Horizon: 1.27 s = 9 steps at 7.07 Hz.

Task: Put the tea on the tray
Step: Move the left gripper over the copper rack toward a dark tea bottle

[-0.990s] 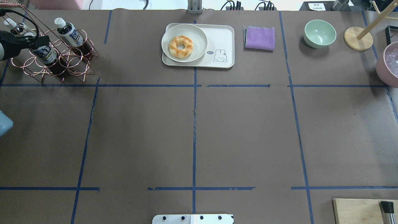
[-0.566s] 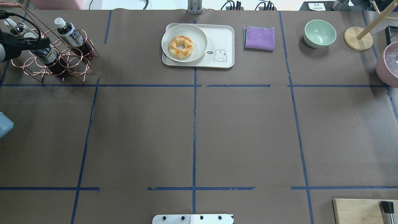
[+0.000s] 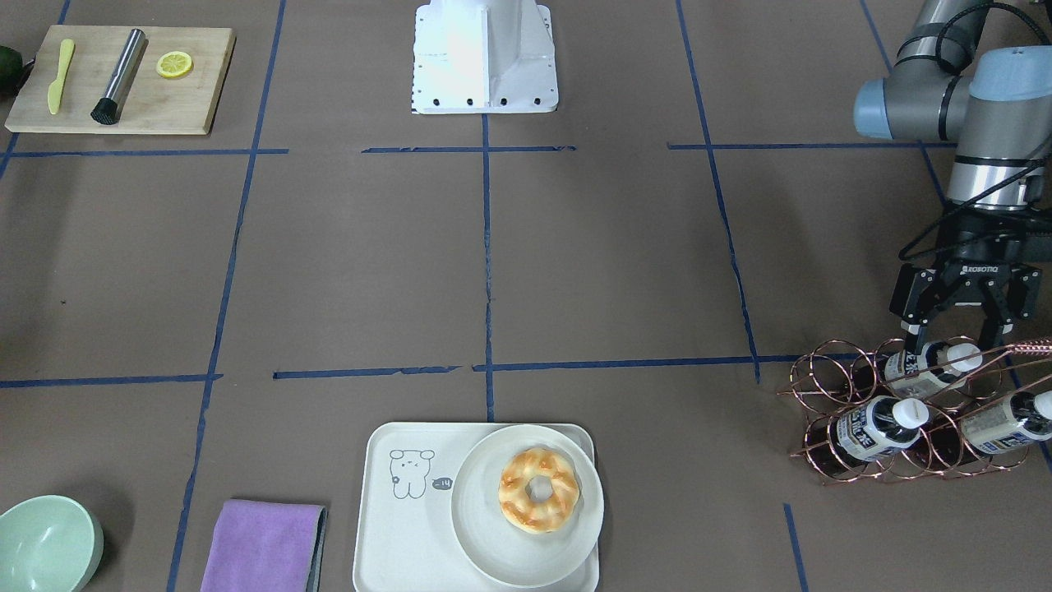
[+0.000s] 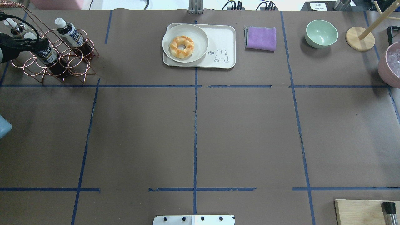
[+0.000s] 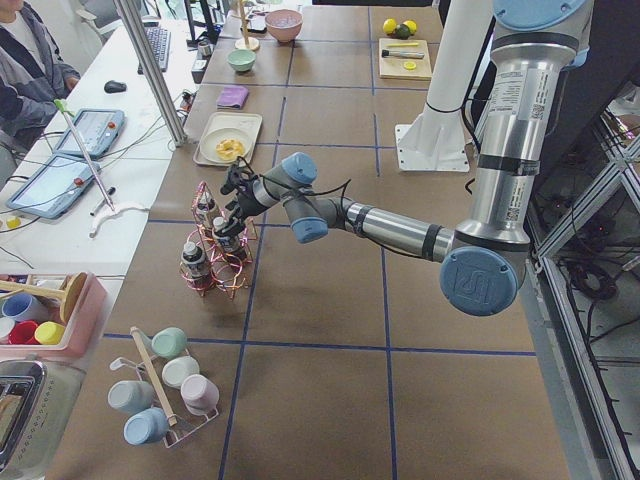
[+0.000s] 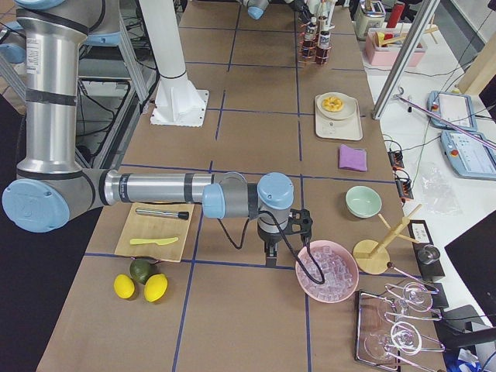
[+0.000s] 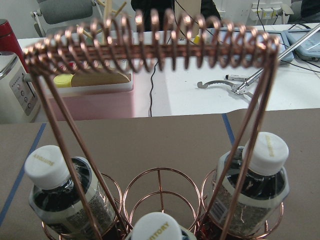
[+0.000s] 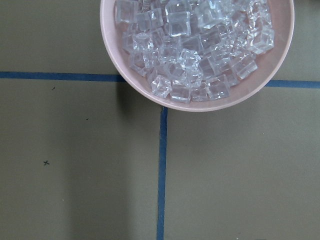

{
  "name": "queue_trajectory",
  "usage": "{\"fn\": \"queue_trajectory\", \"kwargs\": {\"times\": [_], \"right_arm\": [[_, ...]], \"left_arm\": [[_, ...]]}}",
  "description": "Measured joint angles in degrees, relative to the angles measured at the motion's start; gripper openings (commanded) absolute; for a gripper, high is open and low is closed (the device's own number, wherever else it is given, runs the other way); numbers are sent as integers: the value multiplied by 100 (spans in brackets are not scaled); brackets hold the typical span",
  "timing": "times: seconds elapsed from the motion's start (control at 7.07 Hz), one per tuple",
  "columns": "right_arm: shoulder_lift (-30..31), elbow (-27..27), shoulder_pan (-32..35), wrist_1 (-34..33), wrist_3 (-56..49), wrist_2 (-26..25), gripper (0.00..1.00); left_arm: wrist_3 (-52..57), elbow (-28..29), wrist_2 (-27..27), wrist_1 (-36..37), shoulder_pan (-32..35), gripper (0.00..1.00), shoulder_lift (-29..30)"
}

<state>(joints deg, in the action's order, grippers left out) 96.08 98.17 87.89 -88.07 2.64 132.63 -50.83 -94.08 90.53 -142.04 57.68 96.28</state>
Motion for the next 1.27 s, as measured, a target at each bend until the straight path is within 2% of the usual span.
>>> {"fn": "queue_trajectory", "kwargs": {"times": [0.85,1.27], "right_arm": [[7,0,0,0,0,0,100],[7,0,0,0,0,0,100]], "left_arm": [[6,20,-8,-17,50,91,-16],[-23,41,-9,-16,62,67,-21]]}}
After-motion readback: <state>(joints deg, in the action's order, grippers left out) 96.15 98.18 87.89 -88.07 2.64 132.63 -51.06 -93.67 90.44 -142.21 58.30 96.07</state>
